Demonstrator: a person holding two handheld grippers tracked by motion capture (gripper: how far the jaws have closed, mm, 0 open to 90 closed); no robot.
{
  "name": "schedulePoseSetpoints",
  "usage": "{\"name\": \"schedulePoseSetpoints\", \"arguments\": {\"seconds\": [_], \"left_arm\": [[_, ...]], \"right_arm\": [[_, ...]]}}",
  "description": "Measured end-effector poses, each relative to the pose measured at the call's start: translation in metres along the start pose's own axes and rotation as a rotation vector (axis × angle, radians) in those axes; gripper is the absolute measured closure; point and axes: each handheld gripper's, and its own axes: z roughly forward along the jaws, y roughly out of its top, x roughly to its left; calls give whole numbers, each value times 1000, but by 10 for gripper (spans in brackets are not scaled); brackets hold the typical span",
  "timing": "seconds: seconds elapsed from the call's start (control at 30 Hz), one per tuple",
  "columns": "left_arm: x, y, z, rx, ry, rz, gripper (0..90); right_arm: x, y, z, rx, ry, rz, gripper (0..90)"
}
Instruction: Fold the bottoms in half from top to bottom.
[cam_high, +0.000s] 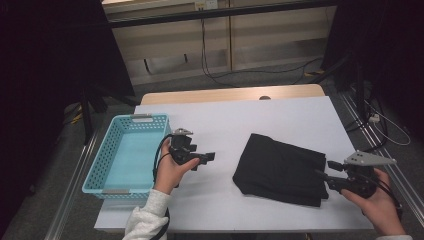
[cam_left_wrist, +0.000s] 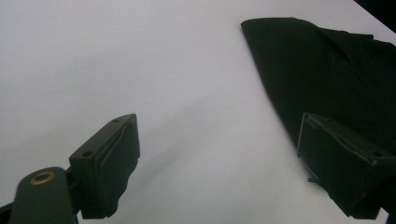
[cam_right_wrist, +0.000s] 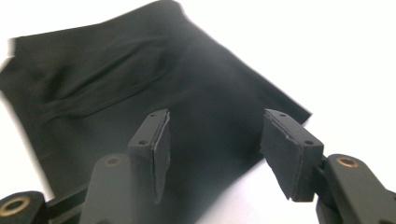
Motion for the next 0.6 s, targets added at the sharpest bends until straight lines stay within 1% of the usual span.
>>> {"name": "schedulePoseSetpoints", "arguments": {"seconds": [0.03,0.1,0.17,0.2,0.27,0.33,0.4,0.5,0.53,0.57,0.6], "left_arm": [[0,0,0,4,-4,4,132],[-1,0,1,9,-7,6,132],[-1,-1,3,9,-1,3,132],[-1,-1,3,14,-3,5,132],[0,-2,4,15,3,4,132],[-1,-2,4,16,2,5,132],[-2,-3,5,18,-2,6,132],[-2,-3,5,25,-2,10,132],[-2,-3,5,26,-1,9,132],[-2,-3,5,28,-1,9,132],[-3,-3,6,29,-1,9,132]], "right_arm": [[-3,2,5,6,-15,9,423],[-8,6,16,16,-20,14,438],[-10,9,26,42,-43,-6,442],[-12,11,31,49,-38,-3,448],[-14,14,38,64,-67,-15,452],[-17,15,45,79,-64,-21,477],[-21,15,50,93,-71,-10,484],[-23,15,54,105,-72,8,576],[-23,15,55,114,-70,-2,624],[-23,15,56,112,-56,-6,648],[-23,14,58,115,-45,0,683]]}}
